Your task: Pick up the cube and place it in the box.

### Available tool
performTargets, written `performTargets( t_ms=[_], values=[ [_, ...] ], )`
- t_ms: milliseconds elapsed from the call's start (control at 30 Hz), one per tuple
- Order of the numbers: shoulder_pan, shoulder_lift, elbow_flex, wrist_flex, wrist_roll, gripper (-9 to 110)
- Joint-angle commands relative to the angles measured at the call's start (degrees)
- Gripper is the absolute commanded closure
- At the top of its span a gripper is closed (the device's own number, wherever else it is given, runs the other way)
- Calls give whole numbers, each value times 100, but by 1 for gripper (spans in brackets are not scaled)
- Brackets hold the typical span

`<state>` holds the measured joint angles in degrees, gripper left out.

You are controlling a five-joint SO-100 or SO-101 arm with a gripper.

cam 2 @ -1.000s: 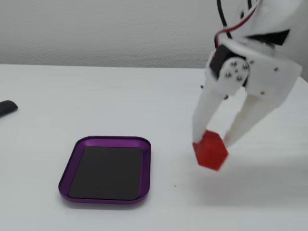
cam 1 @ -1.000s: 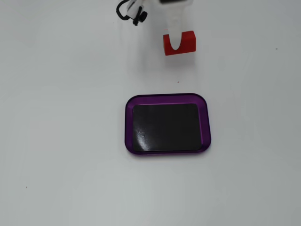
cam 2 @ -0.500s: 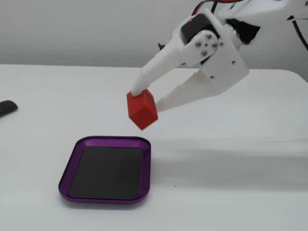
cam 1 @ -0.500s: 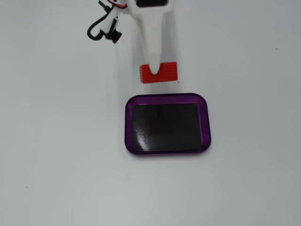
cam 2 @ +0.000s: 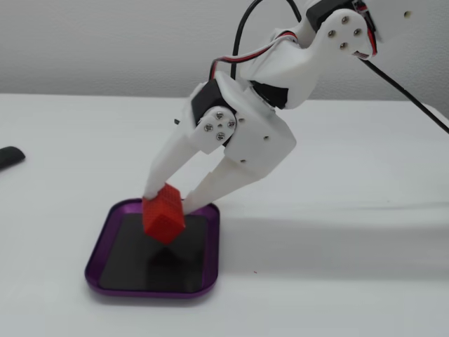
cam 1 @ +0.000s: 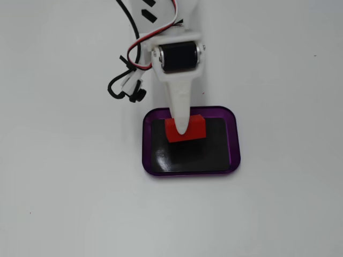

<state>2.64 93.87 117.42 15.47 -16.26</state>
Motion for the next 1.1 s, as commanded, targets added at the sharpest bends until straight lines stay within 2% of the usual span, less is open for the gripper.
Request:
performTargets(
  t_ms=[0, 233, 467, 700, 900, 1067],
  values=[
    [18, 26, -281, -97, -26, 102],
    [0, 53, -123, -88, -44, 101],
    [18, 519, 62, 211, -18, 87],
    [70, 1204, 70, 378, -18, 86],
    [79, 3059, 105, 1477, 0, 86],
    [97, 5326, 809, 2443, 589, 86]
  ],
)
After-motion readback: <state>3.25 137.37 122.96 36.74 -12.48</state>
